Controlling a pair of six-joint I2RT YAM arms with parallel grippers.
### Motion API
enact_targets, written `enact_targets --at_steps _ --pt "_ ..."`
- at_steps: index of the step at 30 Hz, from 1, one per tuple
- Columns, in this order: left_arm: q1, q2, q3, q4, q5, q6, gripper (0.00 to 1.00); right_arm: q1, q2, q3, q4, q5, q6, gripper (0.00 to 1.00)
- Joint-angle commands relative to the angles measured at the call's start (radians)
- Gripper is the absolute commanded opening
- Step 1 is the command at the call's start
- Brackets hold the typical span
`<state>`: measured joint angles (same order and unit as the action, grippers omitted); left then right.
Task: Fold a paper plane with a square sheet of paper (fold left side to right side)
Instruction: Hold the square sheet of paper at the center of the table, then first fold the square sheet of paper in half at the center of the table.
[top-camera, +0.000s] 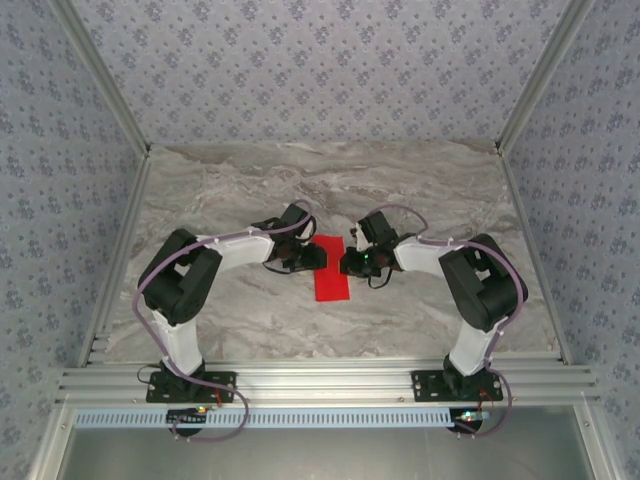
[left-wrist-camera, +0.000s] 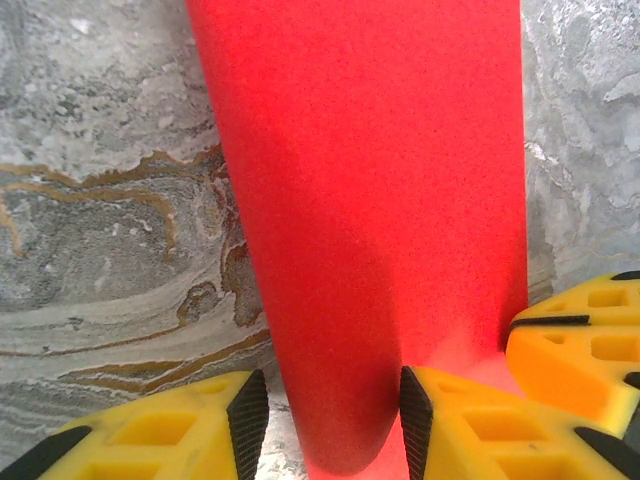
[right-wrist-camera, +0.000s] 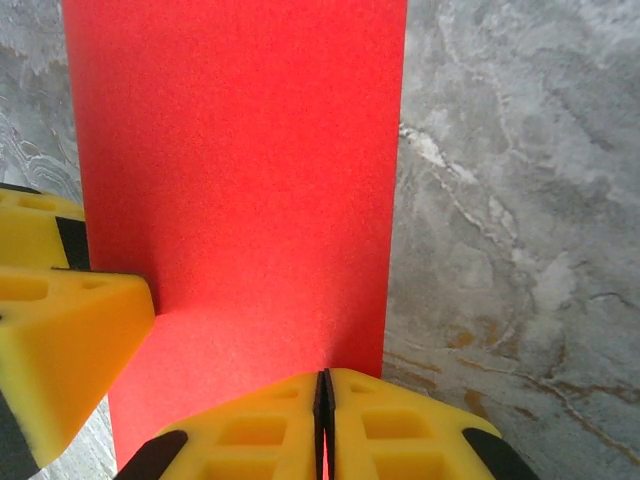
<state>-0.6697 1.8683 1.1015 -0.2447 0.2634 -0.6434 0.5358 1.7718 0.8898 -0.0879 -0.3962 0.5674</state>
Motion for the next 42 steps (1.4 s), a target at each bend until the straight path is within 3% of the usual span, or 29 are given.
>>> enact_targets --at_steps 1,15,17,20,26,32,42 --pt "-0.017 0.044 0.001 -0.023 -0.02 0.019 0.43 0.006 0.041 0.012 -0.083 0.055 -0.022 0.13" --pt "-0.015 -0.207 0.008 -0.118 -0.109 0.054 0.59 0.009 0.066 -0.006 -0.141 0.1 -0.035 0.13" --pt "-0.015 -0.235 -0.007 -0.08 -0.066 0.046 0.57 0.012 0.067 -0.006 -0.142 0.099 -0.035 0.13" --pt "-0.016 -0.231 -0.027 0.01 0.054 0.022 0.45 0.015 0.069 -0.004 -0.144 0.103 -0.037 0.13" --pt "-0.017 -0.13 -0.026 0.157 0.224 -0.03 0.31 0.019 0.071 0.001 -0.154 0.106 -0.039 0.13" --pt "-0.016 -0.033 -0.011 0.155 0.216 -0.035 0.27 0.023 0.072 0.006 -0.163 0.111 -0.041 0.13" --pt "-0.007 0.038 -0.019 0.058 0.087 0.022 0.25 0.03 0.078 0.015 -0.188 0.126 -0.051 0.13"
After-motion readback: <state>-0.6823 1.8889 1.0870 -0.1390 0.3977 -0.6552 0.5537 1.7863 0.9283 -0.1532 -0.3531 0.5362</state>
